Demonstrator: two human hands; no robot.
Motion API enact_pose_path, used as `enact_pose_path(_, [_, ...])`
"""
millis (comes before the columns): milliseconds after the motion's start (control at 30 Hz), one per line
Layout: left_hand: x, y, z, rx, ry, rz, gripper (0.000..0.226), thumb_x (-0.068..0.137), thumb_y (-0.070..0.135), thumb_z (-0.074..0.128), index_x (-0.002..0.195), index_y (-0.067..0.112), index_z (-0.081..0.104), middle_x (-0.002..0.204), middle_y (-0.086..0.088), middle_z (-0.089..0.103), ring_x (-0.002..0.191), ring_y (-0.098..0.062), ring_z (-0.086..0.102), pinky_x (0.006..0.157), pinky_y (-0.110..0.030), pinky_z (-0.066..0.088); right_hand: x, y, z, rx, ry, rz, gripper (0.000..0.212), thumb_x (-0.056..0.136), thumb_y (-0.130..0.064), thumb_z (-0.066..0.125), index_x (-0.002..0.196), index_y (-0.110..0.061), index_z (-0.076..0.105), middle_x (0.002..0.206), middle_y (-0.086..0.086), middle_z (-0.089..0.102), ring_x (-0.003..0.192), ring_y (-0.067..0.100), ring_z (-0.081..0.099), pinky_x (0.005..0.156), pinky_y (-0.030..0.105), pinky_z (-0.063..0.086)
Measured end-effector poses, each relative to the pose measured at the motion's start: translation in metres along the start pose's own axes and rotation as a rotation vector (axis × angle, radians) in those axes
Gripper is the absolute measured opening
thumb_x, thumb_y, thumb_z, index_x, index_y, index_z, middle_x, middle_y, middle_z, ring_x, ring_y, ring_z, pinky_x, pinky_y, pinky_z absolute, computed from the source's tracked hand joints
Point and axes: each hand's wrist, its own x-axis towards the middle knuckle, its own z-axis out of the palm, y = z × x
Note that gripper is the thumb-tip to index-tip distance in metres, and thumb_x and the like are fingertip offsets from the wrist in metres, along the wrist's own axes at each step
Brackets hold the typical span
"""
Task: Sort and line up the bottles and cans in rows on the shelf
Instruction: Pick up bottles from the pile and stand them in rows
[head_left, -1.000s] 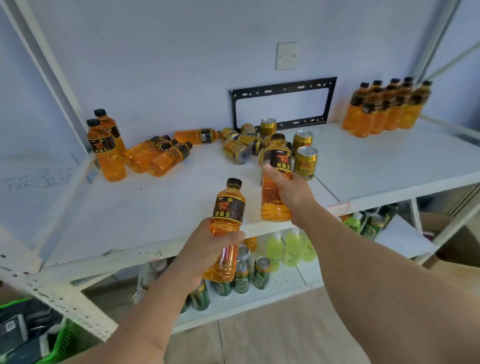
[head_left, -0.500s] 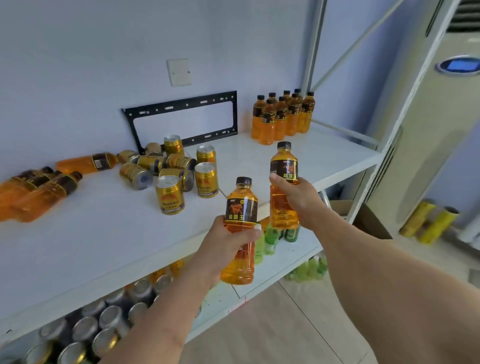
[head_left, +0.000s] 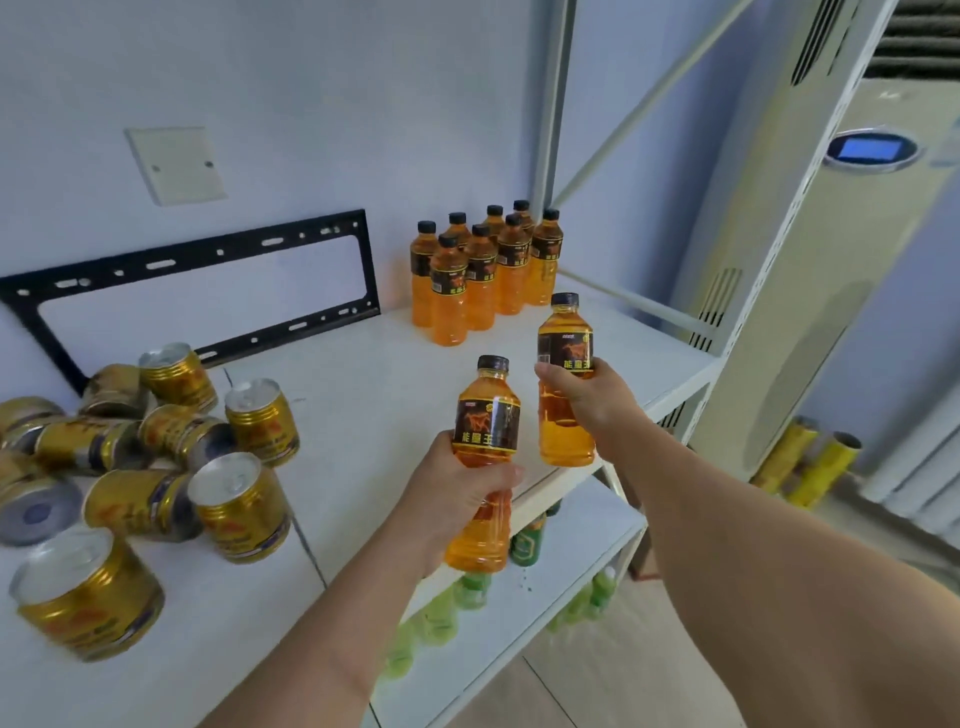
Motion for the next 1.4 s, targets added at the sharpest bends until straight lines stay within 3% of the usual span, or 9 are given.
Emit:
enact_pose_path(67, [0.024, 0.007, 0.010, 0.011, 0.002, -0.002, 0.046, 0.074, 0.025, 0.082, 0.111, 0.028, 0.055, 0.099, -0.003, 0.069, 0.087, -0.021, 0.069, 0.071, -0.036, 0.056, 0.029, -0.001, -0.008, -0.001, 0.003, -0.003, 0.041, 0.084, -0.045, 0.074, 0.112, -0.026, 0.051, 0.099, 0.000, 0.065, 0.084, 0.016, 0.063, 0.063, 0.028, 0.047])
enact_pose_path(167, [0.063, 0.019, 0.028, 0.030, 0.027, -0.007, 0.046, 0.074, 0.028, 0.081, 0.112, 0.029, 0.054, 0.101, 0.000, 0.067, 0.089, -0.018, 0.067, 0.072, -0.034, 0.053, 0.078, 0.002, -0.019, -0.014, -0.026, -0.005, 0.049, 0.081, -0.047, 0.075, 0.118, -0.025, 0.051, 0.106, 0.002, 0.066, 0.094, 0.022, 0.065, 0.082, 0.040, 0.053])
enact_pose_path(233, [0.090, 0.023, 0.041, 0.025, 0.060, -0.005, 0.051, 0.072, 0.033, 0.081, 0.115, 0.032, 0.054, 0.104, 0.001, 0.066, 0.095, -0.019, 0.064, 0.080, -0.037, 0.052, 0.111, 0.005, -0.028, -0.018, -0.048, -0.013, 0.050, 0.081, -0.047, 0.076, 0.119, -0.025, 0.052, 0.108, 0.002, 0.066, 0.097, 0.022, 0.064, 0.089, 0.042, 0.052])
enact_pose_path(300, [0.116, 0.026, 0.059, 0.022, 0.098, -0.011, 0.055, 0.068, 0.037, 0.081, 0.116, 0.035, 0.054, 0.106, 0.001, 0.065, 0.100, -0.021, 0.063, 0.091, -0.046, 0.051, 0.146, 0.009, -0.038, -0.028, -0.084, -0.026, 0.053, 0.080, -0.046, 0.076, 0.122, -0.025, 0.052, 0.110, 0.001, 0.065, 0.099, 0.021, 0.063, 0.091, 0.042, 0.050])
enact_pose_path(433, [0.169, 0.038, 0.102, 0.017, 0.220, -0.024, 0.060, 0.069, 0.038, 0.081, 0.121, 0.036, 0.051, 0.109, 0.003, 0.063, 0.102, -0.020, 0.061, 0.094, -0.048, 0.049, 0.217, 0.010, -0.062, -0.038, -0.188, -0.038, 0.056, 0.083, -0.043, 0.075, 0.128, -0.025, 0.048, 0.114, -0.003, 0.062, 0.095, 0.014, 0.060, 0.089, 0.037, 0.042])
enact_pose_path(700, [0.239, 0.077, 0.178, -0.070, 0.478, -0.054, 0.049, 0.077, 0.026, 0.079, 0.117, 0.032, 0.051, 0.097, 0.004, 0.067, 0.080, -0.009, 0.066, 0.061, -0.023, 0.043, 0.332, 0.009, -0.097, -0.033, -0.382, -0.021, 0.064, 0.082, -0.038, 0.078, 0.136, -0.026, 0.046, 0.125, -0.004, 0.059, 0.116, 0.021, 0.053, 0.101, 0.043, 0.038])
enact_pose_path(900, [0.268, 0.090, 0.199, -0.078, 0.640, -0.100, 0.051, 0.074, 0.025, 0.082, 0.116, 0.031, 0.052, 0.097, 0.002, 0.069, 0.084, -0.013, 0.069, 0.066, -0.027, 0.049, 0.370, 0.008, -0.099, 0.044, -0.511, -0.047, 0.066, 0.084, -0.025, 0.078, 0.140, -0.025, 0.043, 0.124, -0.006, 0.056, 0.113, 0.017, 0.049, 0.104, 0.042, 0.034])
enact_pose_path(1167, [0.295, 0.084, 0.208, -0.079, 0.735, -0.107, 0.056, 0.072, 0.021, 0.082, 0.118, 0.031, 0.050, 0.100, 0.002, 0.067, 0.091, -0.017, 0.066, 0.080, -0.036, 0.052, 0.408, 0.012, -0.090, 0.084, -0.553, -0.053, 0.073, 0.083, -0.028, 0.079, 0.143, -0.027, 0.038, 0.134, -0.003, 0.054, 0.125, 0.022, 0.048, 0.110, 0.049, 0.032])
enact_pose_path(1400, [0.314, 0.082, 0.205, -0.064, 0.749, -0.098, 0.068, 0.073, 0.022, 0.082, 0.128, 0.033, 0.044, 0.114, 0.008, 0.060, 0.107, -0.017, 0.058, 0.084, -0.034, 0.041, 0.422, 0.016, -0.083, 0.109, -0.548, -0.051, 0.077, 0.083, -0.031, 0.078, 0.146, -0.030, 0.033, 0.139, -0.004, 0.051, 0.130, 0.023, 0.046, 0.109, 0.049, 0.034])
